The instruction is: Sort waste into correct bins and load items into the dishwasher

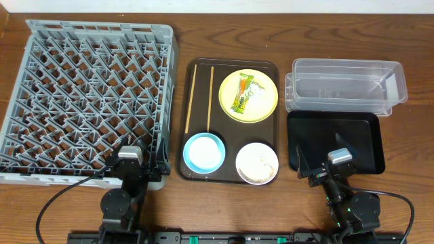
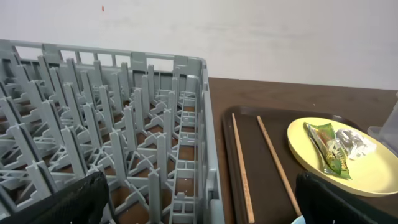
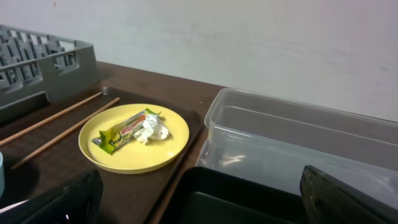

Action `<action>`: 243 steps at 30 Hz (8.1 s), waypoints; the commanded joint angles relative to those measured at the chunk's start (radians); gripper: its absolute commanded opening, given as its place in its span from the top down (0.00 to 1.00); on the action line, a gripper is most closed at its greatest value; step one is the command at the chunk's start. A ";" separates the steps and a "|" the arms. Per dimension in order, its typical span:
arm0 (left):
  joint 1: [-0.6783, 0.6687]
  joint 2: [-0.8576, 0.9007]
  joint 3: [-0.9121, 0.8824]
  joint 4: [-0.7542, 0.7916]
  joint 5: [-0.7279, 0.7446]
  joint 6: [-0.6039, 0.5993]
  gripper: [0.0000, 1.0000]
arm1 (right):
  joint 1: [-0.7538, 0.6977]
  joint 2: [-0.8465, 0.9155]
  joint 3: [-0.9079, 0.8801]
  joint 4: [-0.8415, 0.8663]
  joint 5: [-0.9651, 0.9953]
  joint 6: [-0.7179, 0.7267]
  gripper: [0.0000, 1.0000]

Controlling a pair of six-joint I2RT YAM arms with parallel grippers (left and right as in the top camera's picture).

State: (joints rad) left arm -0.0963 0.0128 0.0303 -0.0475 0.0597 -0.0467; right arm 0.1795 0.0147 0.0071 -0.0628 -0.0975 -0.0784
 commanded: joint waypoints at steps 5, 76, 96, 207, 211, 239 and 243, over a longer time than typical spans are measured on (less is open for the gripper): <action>-0.005 -0.008 -0.026 -0.018 -0.008 0.016 0.04 | -0.009 -0.003 -0.002 -0.004 0.000 -0.009 0.01; -0.005 1.012 1.025 -0.708 0.351 -0.218 0.04 | 0.372 1.821 1.340 -0.478 0.006 0.285 0.41; -0.005 1.012 1.025 -0.707 0.351 -0.217 0.04 | 0.378 1.951 1.341 -0.369 0.191 0.445 0.99; -0.005 1.012 1.025 -0.708 0.351 -0.218 0.04 | 0.476 1.558 1.315 -1.043 -0.146 0.309 0.54; -0.005 1.012 1.025 -0.708 0.351 -0.218 0.04 | 0.608 1.623 1.303 -1.040 0.004 0.312 0.50; -0.005 1.012 1.025 -0.708 0.351 -0.217 0.04 | 0.681 1.874 1.298 -1.048 0.119 0.427 0.99; -0.005 1.012 1.025 -0.708 0.351 -0.218 0.04 | 0.604 1.751 1.298 -1.032 0.058 0.425 0.99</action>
State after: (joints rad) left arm -0.0967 1.0252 1.0424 -0.7544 0.3981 -0.2626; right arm 0.8448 1.8824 1.3048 -1.1007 0.0059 0.3328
